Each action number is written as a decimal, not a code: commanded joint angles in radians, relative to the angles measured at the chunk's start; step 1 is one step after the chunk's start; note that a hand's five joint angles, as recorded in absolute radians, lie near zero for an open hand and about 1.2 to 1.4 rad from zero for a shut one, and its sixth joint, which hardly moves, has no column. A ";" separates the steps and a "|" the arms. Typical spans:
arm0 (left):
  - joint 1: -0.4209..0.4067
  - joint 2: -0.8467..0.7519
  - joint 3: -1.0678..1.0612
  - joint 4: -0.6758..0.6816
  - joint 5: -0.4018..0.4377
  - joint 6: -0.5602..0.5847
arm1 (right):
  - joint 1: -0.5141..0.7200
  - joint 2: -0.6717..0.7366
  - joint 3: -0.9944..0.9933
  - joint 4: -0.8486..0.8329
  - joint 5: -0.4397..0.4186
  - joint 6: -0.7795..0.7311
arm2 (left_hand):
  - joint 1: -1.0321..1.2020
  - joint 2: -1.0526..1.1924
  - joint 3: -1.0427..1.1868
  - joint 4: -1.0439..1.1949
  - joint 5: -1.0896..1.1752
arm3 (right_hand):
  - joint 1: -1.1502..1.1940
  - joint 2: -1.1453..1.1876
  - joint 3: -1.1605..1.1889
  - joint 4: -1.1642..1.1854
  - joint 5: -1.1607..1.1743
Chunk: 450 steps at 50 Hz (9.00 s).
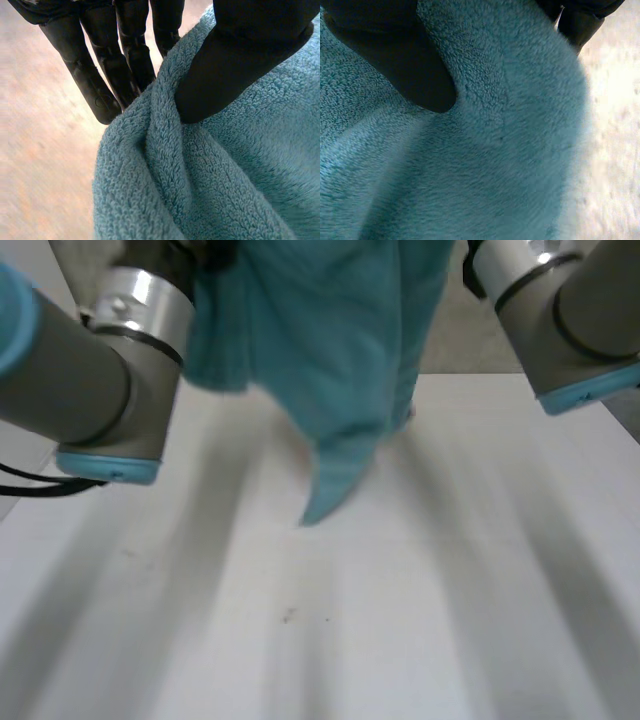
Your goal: Fold the laundry
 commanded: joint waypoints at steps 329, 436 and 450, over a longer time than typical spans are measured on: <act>0.321 0.184 -0.259 -0.441 0.027 -0.088 | -0.365 -0.443 0.422 0.712 -0.162 -0.433 | 0.260 0.191 0.194 0.184 0.218 | 0.417 0.224 0.216 0.210 0.252; 0.170 0.251 -0.168 -0.166 0.048 -0.106 | -0.266 0.070 0.810 0.078 0.096 0.077 | 0.260 0.191 0.194 0.184 0.218 | -0.284 -0.477 -0.485 -0.491 -0.449; 0.191 0.271 -0.176 -0.168 0.047 -0.111 | -0.304 0.145 0.706 0.086 0.110 0.109 | 0.260 0.191 0.194 0.184 0.218 | 0.417 0.224 0.216 0.210 0.252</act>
